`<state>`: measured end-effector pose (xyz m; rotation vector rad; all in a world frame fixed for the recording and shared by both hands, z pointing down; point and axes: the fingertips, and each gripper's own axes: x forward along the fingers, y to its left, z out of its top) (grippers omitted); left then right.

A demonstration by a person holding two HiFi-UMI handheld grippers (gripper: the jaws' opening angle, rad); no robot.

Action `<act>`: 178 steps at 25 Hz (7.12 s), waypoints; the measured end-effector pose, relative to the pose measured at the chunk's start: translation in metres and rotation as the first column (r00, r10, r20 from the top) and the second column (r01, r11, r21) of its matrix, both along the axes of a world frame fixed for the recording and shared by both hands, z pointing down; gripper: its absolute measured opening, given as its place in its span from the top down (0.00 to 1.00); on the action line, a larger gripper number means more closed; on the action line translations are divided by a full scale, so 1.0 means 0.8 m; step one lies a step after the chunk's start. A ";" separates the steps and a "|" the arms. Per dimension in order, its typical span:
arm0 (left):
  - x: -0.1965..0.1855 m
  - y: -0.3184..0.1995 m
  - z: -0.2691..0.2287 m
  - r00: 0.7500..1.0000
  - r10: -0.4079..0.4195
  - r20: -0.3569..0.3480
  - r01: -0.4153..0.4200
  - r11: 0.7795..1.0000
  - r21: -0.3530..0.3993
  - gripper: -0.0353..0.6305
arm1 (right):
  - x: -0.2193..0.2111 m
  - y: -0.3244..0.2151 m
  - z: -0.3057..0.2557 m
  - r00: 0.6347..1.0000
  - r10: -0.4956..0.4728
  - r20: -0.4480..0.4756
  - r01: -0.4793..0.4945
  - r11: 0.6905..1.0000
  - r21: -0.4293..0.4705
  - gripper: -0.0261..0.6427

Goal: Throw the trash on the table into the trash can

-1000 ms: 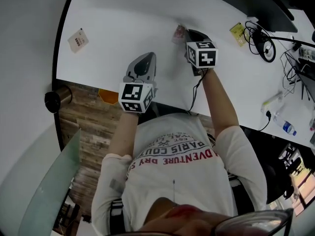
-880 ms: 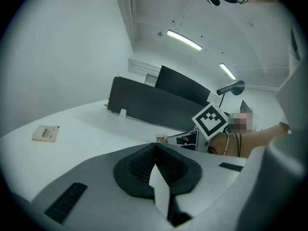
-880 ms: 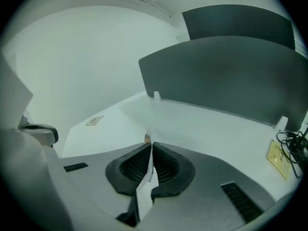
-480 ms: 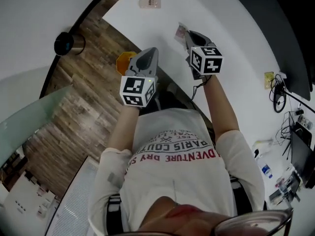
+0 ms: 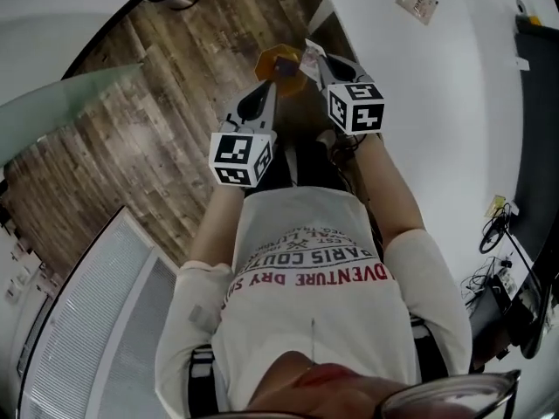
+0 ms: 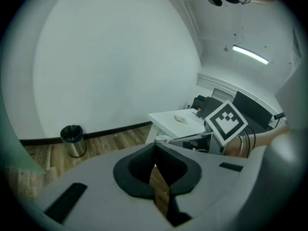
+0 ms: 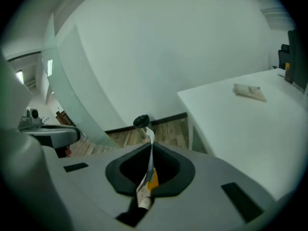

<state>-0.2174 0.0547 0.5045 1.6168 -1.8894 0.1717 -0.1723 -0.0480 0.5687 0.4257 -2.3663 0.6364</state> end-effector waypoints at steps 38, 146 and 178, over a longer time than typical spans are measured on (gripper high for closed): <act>-0.103 0.086 0.339 0.978 -0.122 -0.169 0.088 0.977 -0.197 0.91 | -0.072 0.120 0.471 0.925 -0.191 -0.328 0.160 0.980 -0.118 0.72; 0.877 -0.335 -0.018 0.276 0.960 -0.048 -0.955 0.279 0.098 0.91 | 1.011 -0.174 0.031 0.248 0.944 -0.216 -0.944 0.285 0.164 0.66; 0.370 -0.141 -0.128 0.881 0.461 0.105 -0.473 0.861 0.186 0.91 | 0.424 -0.104 -0.169 0.927 0.343 0.150 -0.371 0.895 0.246 0.89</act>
